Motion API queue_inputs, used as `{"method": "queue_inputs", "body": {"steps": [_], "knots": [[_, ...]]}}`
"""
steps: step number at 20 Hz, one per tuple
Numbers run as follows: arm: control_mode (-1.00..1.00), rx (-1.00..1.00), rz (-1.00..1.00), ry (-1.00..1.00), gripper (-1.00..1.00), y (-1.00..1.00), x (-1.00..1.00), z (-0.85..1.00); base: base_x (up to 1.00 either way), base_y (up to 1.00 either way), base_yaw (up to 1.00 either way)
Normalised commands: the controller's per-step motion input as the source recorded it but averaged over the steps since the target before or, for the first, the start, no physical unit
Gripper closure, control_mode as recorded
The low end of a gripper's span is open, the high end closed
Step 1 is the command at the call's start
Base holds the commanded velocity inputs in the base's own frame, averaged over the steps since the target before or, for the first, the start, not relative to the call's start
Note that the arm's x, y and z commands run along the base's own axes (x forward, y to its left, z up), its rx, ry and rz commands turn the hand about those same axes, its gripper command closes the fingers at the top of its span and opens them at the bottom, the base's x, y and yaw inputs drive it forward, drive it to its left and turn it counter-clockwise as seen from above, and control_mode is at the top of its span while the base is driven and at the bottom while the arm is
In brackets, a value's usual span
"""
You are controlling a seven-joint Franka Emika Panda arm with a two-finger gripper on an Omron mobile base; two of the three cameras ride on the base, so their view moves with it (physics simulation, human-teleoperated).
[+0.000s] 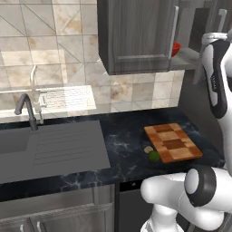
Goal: Open the cabinet. Place the bowl and condiment on the counter. Then place the lime and garlic on the cutting board.
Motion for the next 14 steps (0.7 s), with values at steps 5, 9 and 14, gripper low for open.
{"method": "queue_inputs", "body": {"steps": [5, 9, 14], "knots": [[-1.0, 0.01, 0.0, 0.01, -1.0, -0.07, -0.02, -0.05, 0.0, 0.0, 0.0], [-1.0, 0.0, -0.02, 0.0, -1.0, 0.0, -0.39, 0.0, 0.0, 0.0, 0.0], [-1.0, 0.0, -0.03, 0.0, -1.0, 0.0, -0.57, 0.0, 0.0, 0.0, 0.0]]}}
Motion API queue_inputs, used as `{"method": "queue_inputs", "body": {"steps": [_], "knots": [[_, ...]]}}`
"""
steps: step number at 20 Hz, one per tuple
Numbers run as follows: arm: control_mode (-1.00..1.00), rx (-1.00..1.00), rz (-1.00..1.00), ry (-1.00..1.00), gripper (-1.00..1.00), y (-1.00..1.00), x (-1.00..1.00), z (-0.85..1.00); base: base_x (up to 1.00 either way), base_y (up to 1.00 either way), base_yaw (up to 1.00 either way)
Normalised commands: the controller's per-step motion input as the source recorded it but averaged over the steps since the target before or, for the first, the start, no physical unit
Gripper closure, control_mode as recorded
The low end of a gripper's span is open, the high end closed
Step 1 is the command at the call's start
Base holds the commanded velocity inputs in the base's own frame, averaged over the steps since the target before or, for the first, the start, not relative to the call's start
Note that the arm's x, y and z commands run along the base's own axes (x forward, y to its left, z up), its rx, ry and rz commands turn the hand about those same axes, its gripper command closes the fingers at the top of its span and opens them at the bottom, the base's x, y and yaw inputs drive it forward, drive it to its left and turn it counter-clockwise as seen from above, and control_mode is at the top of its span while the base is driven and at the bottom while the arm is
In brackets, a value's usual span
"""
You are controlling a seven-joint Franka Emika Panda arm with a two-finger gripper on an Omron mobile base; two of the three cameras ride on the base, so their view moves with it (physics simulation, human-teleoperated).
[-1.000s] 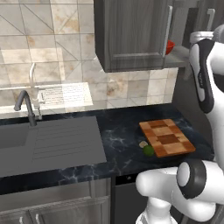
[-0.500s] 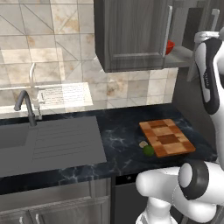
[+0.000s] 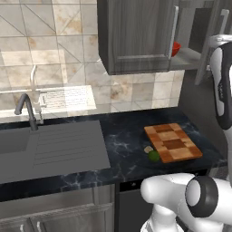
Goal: Open the cabinet. Place the bowl and condiment on the counter. Then place the lime and garlic on the cutting board.
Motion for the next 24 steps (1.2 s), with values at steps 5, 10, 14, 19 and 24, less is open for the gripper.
{"method": "queue_inputs", "body": {"steps": [5, 10, 14, 19, 24], "knots": [[-1.0, 0.0, 0.0, 0.0, -1.0, 0.06, -0.41, 0.02, 0.0, 0.0, 0.0], [-1.0, 0.0, 0.0, 0.04, -1.0, 0.2, -0.3, 0.09, 0.0, 0.0, 0.0], [-1.0, 0.0, 0.0, 0.06, -1.0, 0.34, -0.04, 0.06, 0.0, 0.0, 0.0], [-1.0, -0.04, 0.0, 0.05, -1.0, 0.43, 0.0, 0.0, 0.0, 0.0, 0.0], [-1.0, -0.06, 0.0, 0.02, -1.0, 0.35, 0.0, 0.0, 0.0, 0.0, 0.0]]}}
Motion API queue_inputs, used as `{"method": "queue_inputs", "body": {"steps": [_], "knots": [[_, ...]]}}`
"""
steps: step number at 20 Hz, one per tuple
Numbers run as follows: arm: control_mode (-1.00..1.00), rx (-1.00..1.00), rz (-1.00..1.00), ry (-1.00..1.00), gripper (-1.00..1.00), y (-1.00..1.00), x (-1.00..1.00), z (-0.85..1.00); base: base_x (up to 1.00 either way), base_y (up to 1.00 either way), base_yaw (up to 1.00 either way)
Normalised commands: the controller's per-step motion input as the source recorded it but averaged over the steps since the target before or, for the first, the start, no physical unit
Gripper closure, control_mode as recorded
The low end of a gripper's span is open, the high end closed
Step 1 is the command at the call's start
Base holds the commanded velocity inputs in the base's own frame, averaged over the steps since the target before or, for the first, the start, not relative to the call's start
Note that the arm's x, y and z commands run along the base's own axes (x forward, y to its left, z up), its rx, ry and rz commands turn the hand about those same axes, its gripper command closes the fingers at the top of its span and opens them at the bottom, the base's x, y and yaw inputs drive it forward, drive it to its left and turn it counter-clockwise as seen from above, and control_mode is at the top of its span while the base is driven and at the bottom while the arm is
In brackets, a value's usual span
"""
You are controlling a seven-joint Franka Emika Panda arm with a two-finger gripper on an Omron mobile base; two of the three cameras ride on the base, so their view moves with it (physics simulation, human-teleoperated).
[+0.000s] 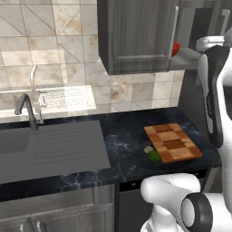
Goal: Open the cabinet. Place the bowl and condiment on the counter. Then place the lime and garlic on the cutting board.
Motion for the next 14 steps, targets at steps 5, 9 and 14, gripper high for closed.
{"method": "queue_inputs", "body": {"steps": [5, 9, 14], "knots": [[-1.0, -0.06, 0.0, 0.0, -1.0, 0.29, 0.0, 0.0, 0.0, 0.0, 0.0], [-1.0, -0.07, 0.0, 0.01, -1.0, 0.27, 0.0, 0.0, 0.0, 0.0, 0.0], [-1.0, -0.07, 0.0, 0.04, -1.0, 0.16, 0.05, 0.0, 0.0, 0.0, 0.0]]}}
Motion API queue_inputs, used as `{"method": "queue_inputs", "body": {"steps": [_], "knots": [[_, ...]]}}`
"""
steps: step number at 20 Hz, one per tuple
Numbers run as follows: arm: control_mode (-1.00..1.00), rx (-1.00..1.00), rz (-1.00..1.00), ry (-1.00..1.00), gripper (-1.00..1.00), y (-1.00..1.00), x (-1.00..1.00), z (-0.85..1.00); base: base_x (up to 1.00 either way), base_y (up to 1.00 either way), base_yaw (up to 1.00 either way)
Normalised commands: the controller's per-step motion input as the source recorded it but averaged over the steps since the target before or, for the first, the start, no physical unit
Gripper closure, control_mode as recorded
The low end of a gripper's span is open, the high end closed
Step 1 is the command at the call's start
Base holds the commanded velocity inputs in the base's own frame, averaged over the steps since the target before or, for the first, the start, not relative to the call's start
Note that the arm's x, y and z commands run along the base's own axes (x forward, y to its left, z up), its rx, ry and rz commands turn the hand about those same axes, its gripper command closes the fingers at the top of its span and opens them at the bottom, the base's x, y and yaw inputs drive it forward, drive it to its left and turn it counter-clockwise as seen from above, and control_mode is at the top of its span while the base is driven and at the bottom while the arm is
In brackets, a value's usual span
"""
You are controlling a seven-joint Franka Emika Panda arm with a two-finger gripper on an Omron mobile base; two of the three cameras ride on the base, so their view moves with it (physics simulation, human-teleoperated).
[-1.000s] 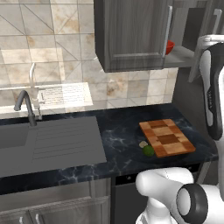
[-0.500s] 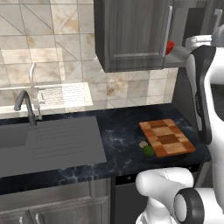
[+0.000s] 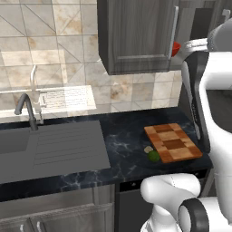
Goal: Open the cabinet. Place the bowl and condiment on the counter. Then place the lime and garlic on the cutting board.
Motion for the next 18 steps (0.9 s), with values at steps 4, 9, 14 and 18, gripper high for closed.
{"method": "queue_inputs", "body": {"steps": [4, 9, 14, 18], "knots": [[-1.0, -0.06, 0.0, 0.04, -1.0, 0.1, 0.0, 0.0, 0.0, 0.0, 0.0], [-1.0, -0.07, 0.0, 0.04, -1.0, 0.13, 0.1, -0.02, 0.0, 0.0, 0.0], [-1.0, -0.07, 0.0, 0.06, -1.0, 0.17, 0.22, -0.06, 0.0, 0.0, 0.0], [-1.0, -0.05, 0.01, 0.08, -1.0, 0.1, 0.32, -0.14, 0.0, 0.0, 0.0]]}}
